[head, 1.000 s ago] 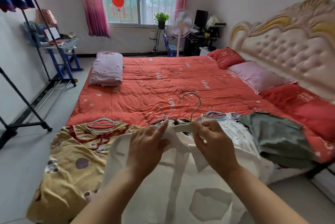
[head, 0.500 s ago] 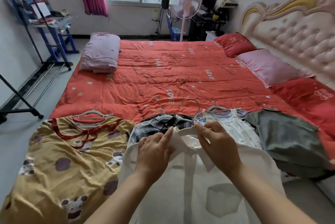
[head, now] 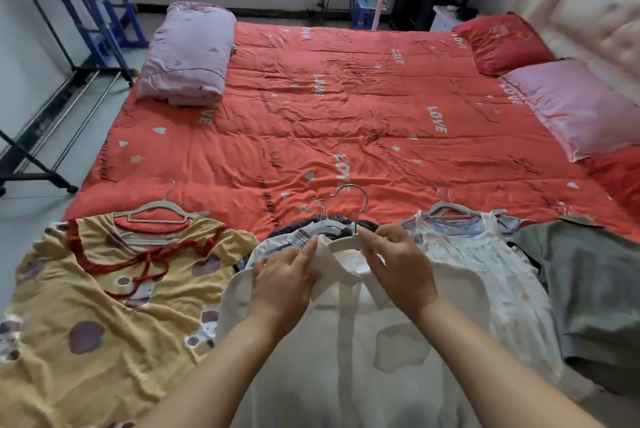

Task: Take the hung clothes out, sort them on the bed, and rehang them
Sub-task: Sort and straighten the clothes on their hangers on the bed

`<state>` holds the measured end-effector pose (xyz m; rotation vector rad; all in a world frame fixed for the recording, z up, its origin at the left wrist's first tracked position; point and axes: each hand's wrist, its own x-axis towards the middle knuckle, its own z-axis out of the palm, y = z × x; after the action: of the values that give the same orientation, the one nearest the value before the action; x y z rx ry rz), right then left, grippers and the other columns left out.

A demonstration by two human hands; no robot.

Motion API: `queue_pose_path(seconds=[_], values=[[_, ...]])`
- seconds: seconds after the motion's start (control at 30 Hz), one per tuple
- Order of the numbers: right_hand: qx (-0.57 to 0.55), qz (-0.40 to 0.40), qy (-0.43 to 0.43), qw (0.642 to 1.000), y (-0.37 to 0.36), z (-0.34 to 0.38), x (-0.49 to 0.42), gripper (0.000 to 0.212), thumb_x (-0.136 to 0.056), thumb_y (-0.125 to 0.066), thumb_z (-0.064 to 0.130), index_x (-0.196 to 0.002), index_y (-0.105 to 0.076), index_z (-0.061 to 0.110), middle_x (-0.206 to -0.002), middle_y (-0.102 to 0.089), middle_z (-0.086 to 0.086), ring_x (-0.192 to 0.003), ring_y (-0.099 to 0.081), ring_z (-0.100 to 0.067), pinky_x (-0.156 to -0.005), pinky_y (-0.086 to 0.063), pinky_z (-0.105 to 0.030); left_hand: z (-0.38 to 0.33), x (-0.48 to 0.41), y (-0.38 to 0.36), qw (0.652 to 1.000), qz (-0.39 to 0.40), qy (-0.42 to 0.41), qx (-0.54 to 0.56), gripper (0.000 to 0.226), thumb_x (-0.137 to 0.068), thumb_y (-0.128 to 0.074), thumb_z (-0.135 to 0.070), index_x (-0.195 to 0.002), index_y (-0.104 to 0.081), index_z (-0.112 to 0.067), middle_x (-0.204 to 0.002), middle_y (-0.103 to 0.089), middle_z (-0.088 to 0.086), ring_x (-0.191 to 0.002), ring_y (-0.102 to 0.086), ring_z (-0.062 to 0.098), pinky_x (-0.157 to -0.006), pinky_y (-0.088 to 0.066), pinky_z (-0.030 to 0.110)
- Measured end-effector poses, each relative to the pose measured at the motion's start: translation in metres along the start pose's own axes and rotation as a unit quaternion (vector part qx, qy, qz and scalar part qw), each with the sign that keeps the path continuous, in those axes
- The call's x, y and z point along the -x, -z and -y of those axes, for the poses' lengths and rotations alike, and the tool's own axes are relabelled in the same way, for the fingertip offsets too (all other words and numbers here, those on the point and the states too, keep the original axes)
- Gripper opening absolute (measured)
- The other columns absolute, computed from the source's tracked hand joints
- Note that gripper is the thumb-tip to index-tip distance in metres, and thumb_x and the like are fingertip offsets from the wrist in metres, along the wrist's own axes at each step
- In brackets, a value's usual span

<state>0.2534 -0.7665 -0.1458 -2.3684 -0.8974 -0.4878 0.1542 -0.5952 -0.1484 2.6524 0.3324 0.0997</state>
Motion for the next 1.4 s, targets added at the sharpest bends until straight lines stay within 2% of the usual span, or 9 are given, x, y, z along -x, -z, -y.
queue_pose_path(seconds=[0.1, 0.2, 0.33, 0.63, 0.77, 0.83, 1.0, 1.23, 1.4], values=[[-0.042, 0.024, -0.020, 0.999, -0.029, -0.017, -0.020, 0.037, -0.073, -0.064, 0.012, -0.108, -0.067, 0.023, -0.075, -0.055, -0.002, -0.067, -0.054, -0.018, -0.049, -0.048, -0.026, 0.011, -0.027, -0.012, 0.999, 0.018, 0.032, -0.015, 0.058, -0.089, -0.021, -0.041, -0.147, -0.014, -0.038, -0.133, -0.043, -0.009, -0.128, -0.035, 0.013, -0.101, -0.013, 0.031], [-0.075, 0.058, -0.043, 0.995, -0.059, -0.036, -0.035, 0.036, -0.073, -0.064, 0.012, -0.106, -0.067, 0.024, -0.076, -0.056, -0.003, -0.069, -0.054, -0.018, -0.053, -0.049, -0.028, 0.020, -0.054, -0.027, 0.997, 0.036, 0.062, -0.032, 0.056, -0.097, -0.039, -0.032, -0.147, -0.016, -0.035, -0.129, -0.046, -0.008, -0.126, -0.036, 0.013, -0.104, -0.016, 0.035], [-0.106, 0.107, -0.084, 0.985, -0.102, -0.069, -0.050, 0.037, -0.074, -0.058, 0.014, -0.108, -0.062, 0.029, -0.081, -0.057, -0.005, -0.072, -0.059, -0.026, -0.056, -0.052, -0.042, 0.033, -0.089, -0.055, 0.990, 0.075, 0.099, -0.063, 0.058, -0.097, -0.039, -0.034, -0.148, -0.013, -0.033, -0.129, -0.044, -0.009, -0.127, -0.034, 0.012, -0.104, -0.017, 0.036], [-0.085, 0.248, -0.141, 0.955, -0.204, -0.137, -0.060, 0.030, -0.086, -0.059, 0.014, -0.113, -0.067, 0.024, -0.095, -0.056, -0.009, -0.089, -0.057, -0.029, -0.067, -0.045, -0.036, 0.063, -0.149, -0.139, 0.974, 0.140, 0.158, -0.084, 0.063, -0.095, -0.040, -0.043, -0.149, -0.010, -0.031, -0.137, -0.037, -0.005, -0.131, -0.030, 0.016, -0.110, -0.011, 0.035], [-0.070, 0.283, -0.162, 0.943, -0.234, -0.154, -0.054, 0.032, -0.081, -0.049, 0.034, -0.102, -0.070, 0.020, -0.089, -0.060, -0.011, -0.080, -0.060, -0.033, -0.064, -0.049, -0.041, 0.070, -0.160, -0.163, 0.970, 0.152, 0.164, -0.092, 0.061, -0.096, -0.039, -0.043, -0.148, -0.011, -0.031, -0.141, -0.032, -0.004, -0.133, -0.025, 0.017, -0.111, -0.010, 0.034], [-0.033, 0.278, -0.145, 0.949, -0.251, -0.165, -0.050, 0.028, -0.078, -0.051, 0.032, -0.095, -0.070, 0.021, -0.080, -0.061, -0.009, -0.070, -0.061, -0.034, -0.060, -0.046, -0.038, 0.073, -0.161, -0.176, 0.968, 0.169, 0.160, -0.097, 0.061, -0.096, -0.039, -0.043, -0.148, -0.011, -0.031, -0.146, -0.026, -0.003, -0.137, -0.018, 0.016, -0.113, -0.008, 0.035], [0.035, 0.364, -0.134, 0.921, -0.260, -0.181, -0.045, 0.044, -0.087, -0.059, 0.026, -0.130, -0.053, 0.027, -0.116, -0.056, -0.004, -0.111, -0.051, -0.028, -0.091, -0.035, -0.036, 0.072, -0.155, -0.200, 0.947, 0.247, 0.182, -0.090, 0.061, -0.097, -0.040, -0.041, -0.148, -0.008, -0.032, -0.156, -0.007, 0.003, -0.144, -0.004, 0.022, -0.116, -0.005, 0.039], [-0.004, 0.320, -0.116, 0.940, -0.213, -0.187, -0.038, 0.041, -0.051, -0.083, 0.004, -0.090, -0.072, 0.011, -0.085, -0.065, -0.013, -0.068, -0.064, -0.036, -0.059, -0.053, -0.041, 0.046, -0.159, -0.179, 0.958, 0.215, 0.163, -0.094, 0.057, -0.097, -0.041, -0.040, -0.147, -0.015, -0.031, -0.155, -0.011, 0.002, -0.142, -0.008, 0.020, -0.114, -0.008, 0.037], [0.010, 0.283, -0.107, 0.953, -0.159, -0.176, -0.036, 0.042, -0.044, -0.087, 0.005, -0.083, -0.071, 0.012, -0.083, -0.066, -0.009, -0.067, -0.065, -0.033, -0.056, -0.053, -0.039, 0.013, -0.159, -0.149, 0.973, 0.177, 0.101, -0.112, 0.056, -0.095, -0.043, -0.040, -0.145, -0.020, -0.030, -0.152, -0.017, 0.000, -0.141, -0.013, 0.018, -0.113, -0.012, 0.034]])
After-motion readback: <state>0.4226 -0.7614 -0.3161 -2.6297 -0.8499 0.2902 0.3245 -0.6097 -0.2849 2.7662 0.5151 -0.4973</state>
